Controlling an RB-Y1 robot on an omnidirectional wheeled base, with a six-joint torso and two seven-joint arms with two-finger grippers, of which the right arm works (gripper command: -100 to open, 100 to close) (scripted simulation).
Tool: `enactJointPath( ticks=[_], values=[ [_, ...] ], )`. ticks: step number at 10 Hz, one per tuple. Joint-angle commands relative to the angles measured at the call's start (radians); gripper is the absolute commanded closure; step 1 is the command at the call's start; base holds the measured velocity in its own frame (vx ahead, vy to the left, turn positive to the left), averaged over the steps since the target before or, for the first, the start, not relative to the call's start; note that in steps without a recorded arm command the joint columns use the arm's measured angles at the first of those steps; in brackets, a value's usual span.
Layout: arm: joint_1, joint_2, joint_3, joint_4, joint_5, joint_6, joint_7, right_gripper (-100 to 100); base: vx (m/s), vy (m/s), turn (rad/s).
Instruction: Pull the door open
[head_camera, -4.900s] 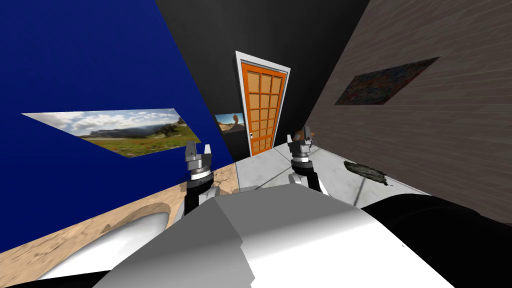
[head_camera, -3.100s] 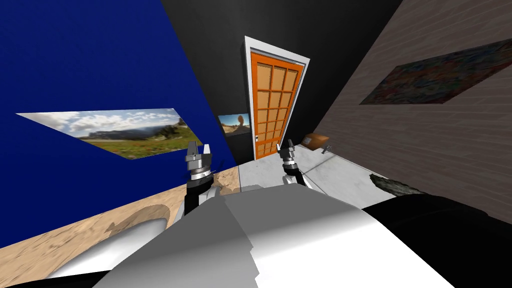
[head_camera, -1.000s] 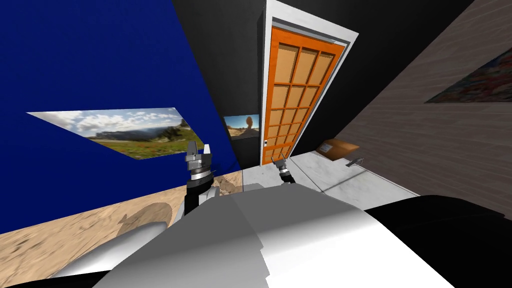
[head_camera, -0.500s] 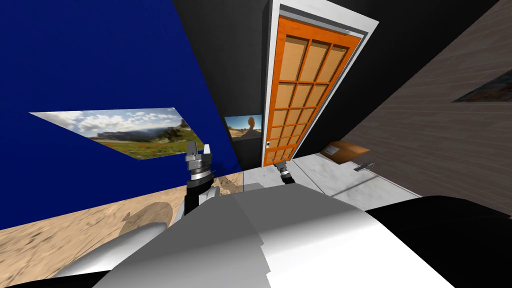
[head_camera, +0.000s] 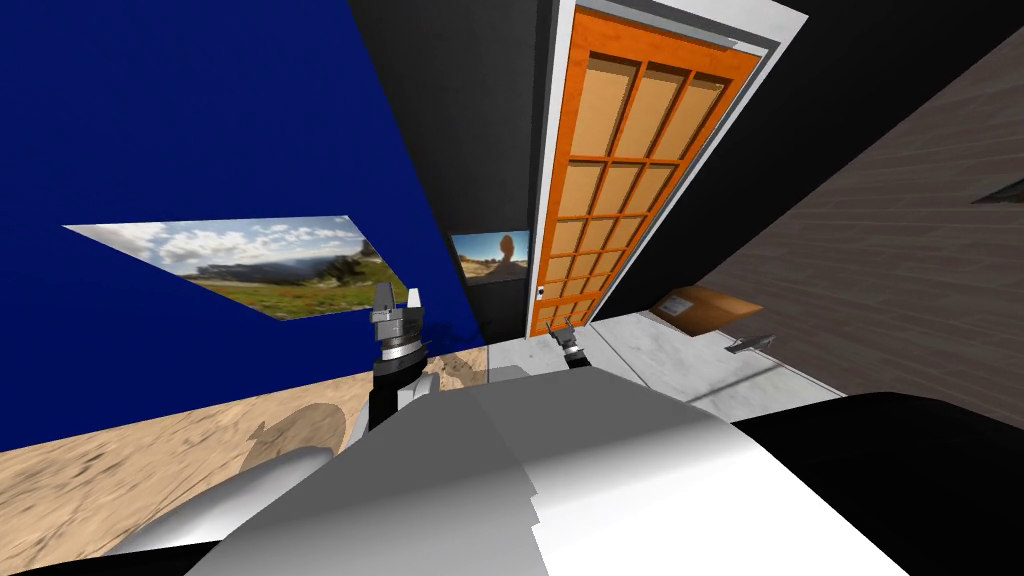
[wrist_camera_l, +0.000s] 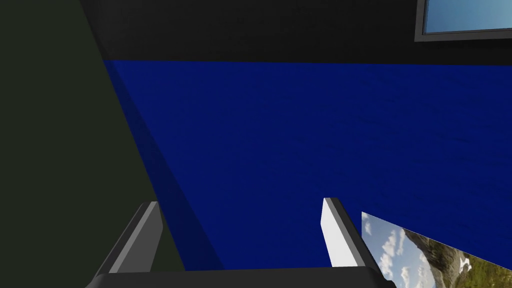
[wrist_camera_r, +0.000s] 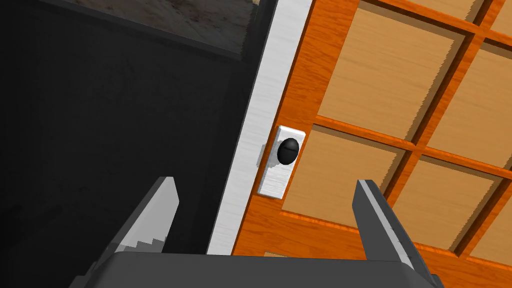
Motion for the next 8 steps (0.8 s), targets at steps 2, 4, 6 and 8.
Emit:
enactJointPath(
  ticks=[2,4,6,8],
  values=[
    [-0.013,-0.018,0.018,0.063,-0.024,-0.022,-0.067,-100,0.105,0.001,0.050],
    [-0.023,-0.031,0.031,0.111,-0.041,-0.039,-0.113,-100,0.104,0.003,0.059],
    [-0.032,-0.043,0.043,0.157,-0.057,-0.056,-0.157,-100,0.095,0.000,0.045],
    [-0.042,-0.056,0.055,0.203,-0.073,-0.072,-0.202,-100,0.099,-0.010,0.047]
  ],
)
